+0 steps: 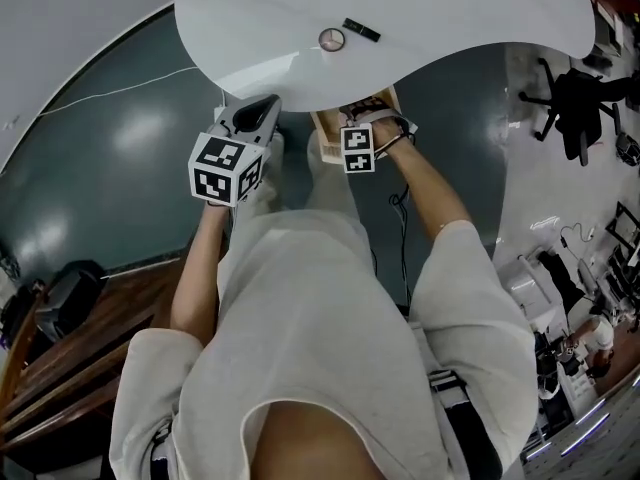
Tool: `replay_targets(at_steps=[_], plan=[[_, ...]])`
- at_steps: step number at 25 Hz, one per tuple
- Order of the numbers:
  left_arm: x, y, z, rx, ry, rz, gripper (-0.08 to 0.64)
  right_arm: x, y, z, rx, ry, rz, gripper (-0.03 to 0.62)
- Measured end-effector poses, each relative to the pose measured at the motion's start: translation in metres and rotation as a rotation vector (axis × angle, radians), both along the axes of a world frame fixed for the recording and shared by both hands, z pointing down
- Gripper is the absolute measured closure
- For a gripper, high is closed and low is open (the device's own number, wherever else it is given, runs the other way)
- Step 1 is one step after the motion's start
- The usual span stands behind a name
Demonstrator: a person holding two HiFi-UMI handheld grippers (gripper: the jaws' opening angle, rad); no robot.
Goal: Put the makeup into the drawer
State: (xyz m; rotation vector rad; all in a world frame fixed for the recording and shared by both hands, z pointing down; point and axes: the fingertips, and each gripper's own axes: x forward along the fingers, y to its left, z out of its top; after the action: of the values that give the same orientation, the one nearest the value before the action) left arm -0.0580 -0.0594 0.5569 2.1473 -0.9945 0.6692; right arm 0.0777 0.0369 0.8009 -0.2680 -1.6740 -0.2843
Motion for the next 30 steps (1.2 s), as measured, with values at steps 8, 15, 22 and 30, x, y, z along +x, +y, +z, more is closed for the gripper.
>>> replay_targets(at_steps=[8, 15, 22, 30], plan=[[-0.004, -0.002, 0.017, -0.019, -0.015, -0.018, 0.549, -0.002, -0.003, 0.053, -0.055, 0.034, 0.049, 0.364], [-0.014, -0.003, 0.021, -0.025, -0.021, -0.057, 0.549, -0.004, -0.003, 0.075, -0.078, 0.034, 0.045, 0.362], [-0.012, -0.002, 0.019, -0.021, -0.023, -0.059, 0.549, -0.006, -0.003, 0.061, -0.075, -0.018, 0.068, 0.312], [0.007, -0.002, 0.006, 0.004, -0.002, -0.027, 0.549, -0.011, -0.007, 0.002, 0.022, -0.107, 0.036, 0.337]])
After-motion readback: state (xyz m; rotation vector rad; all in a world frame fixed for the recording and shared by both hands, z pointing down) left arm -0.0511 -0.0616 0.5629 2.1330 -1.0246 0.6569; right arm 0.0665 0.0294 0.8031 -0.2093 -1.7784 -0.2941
